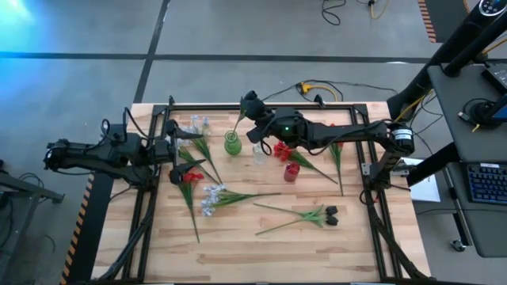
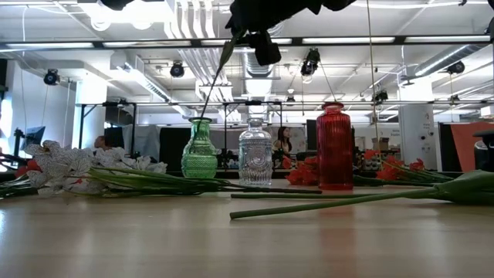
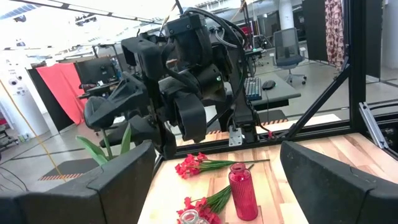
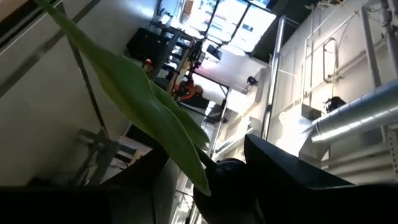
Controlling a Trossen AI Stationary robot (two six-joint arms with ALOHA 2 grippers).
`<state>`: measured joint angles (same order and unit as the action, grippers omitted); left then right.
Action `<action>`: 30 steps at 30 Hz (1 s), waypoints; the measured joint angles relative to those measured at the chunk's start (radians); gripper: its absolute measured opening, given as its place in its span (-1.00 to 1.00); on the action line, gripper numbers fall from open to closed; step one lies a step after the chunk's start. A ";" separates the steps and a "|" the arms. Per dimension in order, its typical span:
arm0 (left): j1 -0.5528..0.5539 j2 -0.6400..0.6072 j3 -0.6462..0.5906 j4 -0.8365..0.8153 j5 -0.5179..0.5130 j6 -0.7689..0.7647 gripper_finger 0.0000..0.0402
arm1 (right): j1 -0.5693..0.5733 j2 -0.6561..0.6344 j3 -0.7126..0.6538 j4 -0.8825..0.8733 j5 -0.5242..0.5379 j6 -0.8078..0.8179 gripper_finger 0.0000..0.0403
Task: Sort flowers into vase by color
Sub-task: Put the center black tulip into the green vase
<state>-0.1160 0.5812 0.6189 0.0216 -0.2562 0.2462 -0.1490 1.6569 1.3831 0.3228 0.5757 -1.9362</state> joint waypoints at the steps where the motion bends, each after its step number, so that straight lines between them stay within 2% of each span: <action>1: 0.000 0.000 0.000 0.000 0.000 0.000 0.63 | 0.000 0.000 0.000 0.001 0.000 0.000 -0.14; 11: 0.000 0.000 0.000 0.000 0.000 0.000 0.63 | -0.002 0.000 0.000 -0.018 -0.013 0.043 0.03; 16: 0.000 0.000 0.000 0.000 0.000 0.000 0.63 | 0.000 0.000 0.000 -0.019 -0.019 -0.061 0.00; 26: 0.000 0.000 0.000 0.000 0.000 0.007 0.63 | -0.002 0.000 0.000 -0.026 -0.038 -0.037 -0.10; 30: 0.000 0.000 0.000 0.000 0.000 0.007 0.63 | -0.002 0.000 0.000 -0.016 -0.059 0.030 -0.12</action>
<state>-0.1160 0.5812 0.6189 0.0212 -0.2562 0.2535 -0.1509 1.6569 1.3830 0.3067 0.5168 -1.9064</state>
